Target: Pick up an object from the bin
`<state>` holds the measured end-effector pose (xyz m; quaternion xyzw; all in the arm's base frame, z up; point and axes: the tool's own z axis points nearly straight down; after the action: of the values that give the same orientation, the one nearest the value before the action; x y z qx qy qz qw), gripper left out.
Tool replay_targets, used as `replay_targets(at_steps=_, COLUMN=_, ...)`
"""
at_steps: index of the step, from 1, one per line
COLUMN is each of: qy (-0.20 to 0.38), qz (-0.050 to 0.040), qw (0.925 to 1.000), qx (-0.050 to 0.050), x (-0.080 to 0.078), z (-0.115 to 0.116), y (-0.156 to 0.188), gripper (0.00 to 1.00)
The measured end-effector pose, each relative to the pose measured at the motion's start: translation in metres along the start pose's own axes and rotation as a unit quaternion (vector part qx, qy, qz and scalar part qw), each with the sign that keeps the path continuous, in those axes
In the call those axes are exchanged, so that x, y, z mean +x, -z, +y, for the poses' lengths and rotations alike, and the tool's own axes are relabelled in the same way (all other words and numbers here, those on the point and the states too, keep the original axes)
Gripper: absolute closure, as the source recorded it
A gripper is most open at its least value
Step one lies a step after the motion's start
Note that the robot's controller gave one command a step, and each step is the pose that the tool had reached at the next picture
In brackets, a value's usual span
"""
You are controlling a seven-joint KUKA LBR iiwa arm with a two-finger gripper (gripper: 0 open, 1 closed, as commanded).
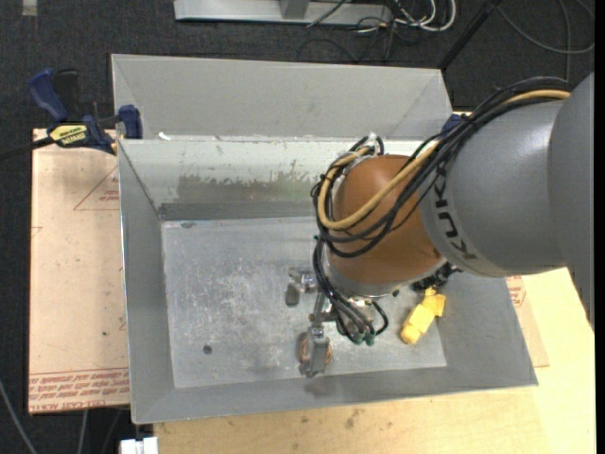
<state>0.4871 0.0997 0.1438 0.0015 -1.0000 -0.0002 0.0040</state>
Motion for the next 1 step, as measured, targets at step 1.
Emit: replay_targets(at_steps=1, qy=-0.002, qz=-0.0038, qw=1.0, qx=0.0, x=-0.0019, z=-0.0005, y=0.004, gripper=0.0)
